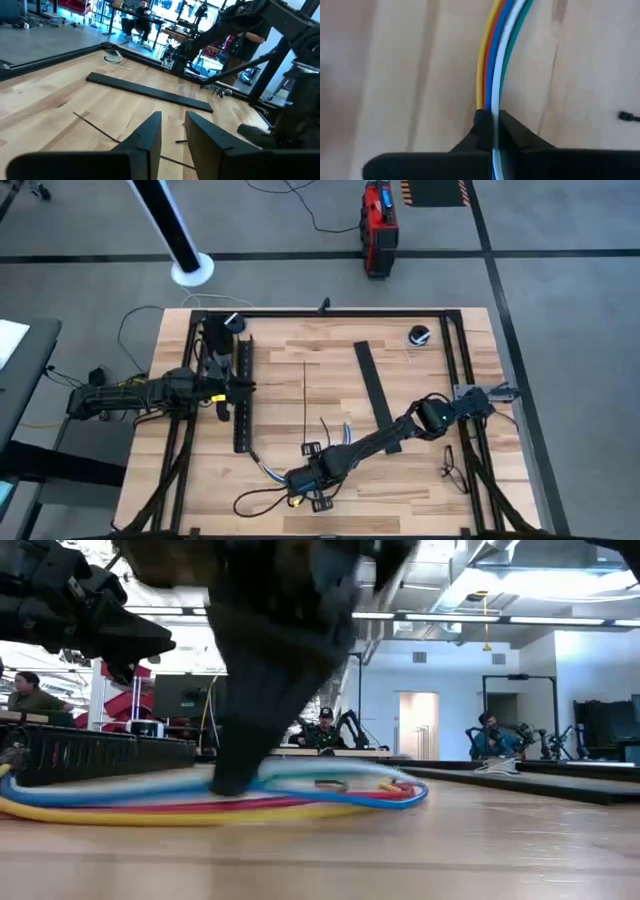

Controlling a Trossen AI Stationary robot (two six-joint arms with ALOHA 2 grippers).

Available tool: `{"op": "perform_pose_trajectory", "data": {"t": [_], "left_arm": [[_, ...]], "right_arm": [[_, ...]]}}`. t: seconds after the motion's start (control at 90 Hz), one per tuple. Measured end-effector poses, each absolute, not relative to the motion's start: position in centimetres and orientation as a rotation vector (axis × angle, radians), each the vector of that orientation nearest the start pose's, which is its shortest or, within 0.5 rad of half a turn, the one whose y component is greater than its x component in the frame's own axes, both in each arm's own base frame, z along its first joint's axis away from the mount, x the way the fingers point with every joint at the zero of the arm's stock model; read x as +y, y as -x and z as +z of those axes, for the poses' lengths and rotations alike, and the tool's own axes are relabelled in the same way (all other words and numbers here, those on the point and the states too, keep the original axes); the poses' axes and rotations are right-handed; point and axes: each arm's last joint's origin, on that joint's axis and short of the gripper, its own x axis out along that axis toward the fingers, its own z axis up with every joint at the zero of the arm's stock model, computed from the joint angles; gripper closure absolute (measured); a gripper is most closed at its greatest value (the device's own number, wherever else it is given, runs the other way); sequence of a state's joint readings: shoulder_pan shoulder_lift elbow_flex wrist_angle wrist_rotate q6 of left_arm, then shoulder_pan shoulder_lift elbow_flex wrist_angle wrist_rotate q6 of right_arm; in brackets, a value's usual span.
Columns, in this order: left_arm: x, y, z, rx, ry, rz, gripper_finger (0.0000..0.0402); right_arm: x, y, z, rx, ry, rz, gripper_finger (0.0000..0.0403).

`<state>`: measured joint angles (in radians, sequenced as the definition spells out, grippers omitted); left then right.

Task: Ziptie cables
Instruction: Wrap the black zip tie on the cable

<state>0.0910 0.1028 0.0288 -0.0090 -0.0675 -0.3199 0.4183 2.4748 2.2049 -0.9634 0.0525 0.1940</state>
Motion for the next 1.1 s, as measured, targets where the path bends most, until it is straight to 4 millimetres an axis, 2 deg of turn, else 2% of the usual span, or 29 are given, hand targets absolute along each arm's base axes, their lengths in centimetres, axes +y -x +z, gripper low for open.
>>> {"op": "perform_pose_trajectory", "data": {"t": [0.222, 0.378, 0.467, 0.689, 0.867, 1.1], "left_arm": [[1.1, -10.2, 16.4, 0.057, 0.322, 0.170, 0.0320], [1.1, -10.2, 16.4, 0.057, 0.325, 0.170, 0.0320], [1.1, -10.2, 16.4, 0.057, 0.328, 0.170, 0.0320], [1.1, -10.2, 16.4, 0.055, 0.345, 0.170, 0.0320], [1.1, -10.2, 16.4, 0.050, 0.363, 0.170, 0.0320], [1.1, -10.2, 16.4, 0.049, 0.373, 0.170, 0.0320]], "right_arm": [[20.7, -46.2, 18.5, 1.276, 0.146, 0.201, 0.0403], [20.8, -46.2, 18.8, 1.270, 0.123, 0.201, 0.0394], [21.0, -46.5, 18.8, 1.252, 0.083, 0.227, 0.0363], [20.7, -47.4, 18.9, 1.196, -0.042, 0.179, 0.0256], [19.2, -49.6, 19.7, 1.037, -0.249, 0.075, 0.0207], [18.1, -51.6, 21.0, 0.775, -0.310, -0.077, 0.0214]]}}
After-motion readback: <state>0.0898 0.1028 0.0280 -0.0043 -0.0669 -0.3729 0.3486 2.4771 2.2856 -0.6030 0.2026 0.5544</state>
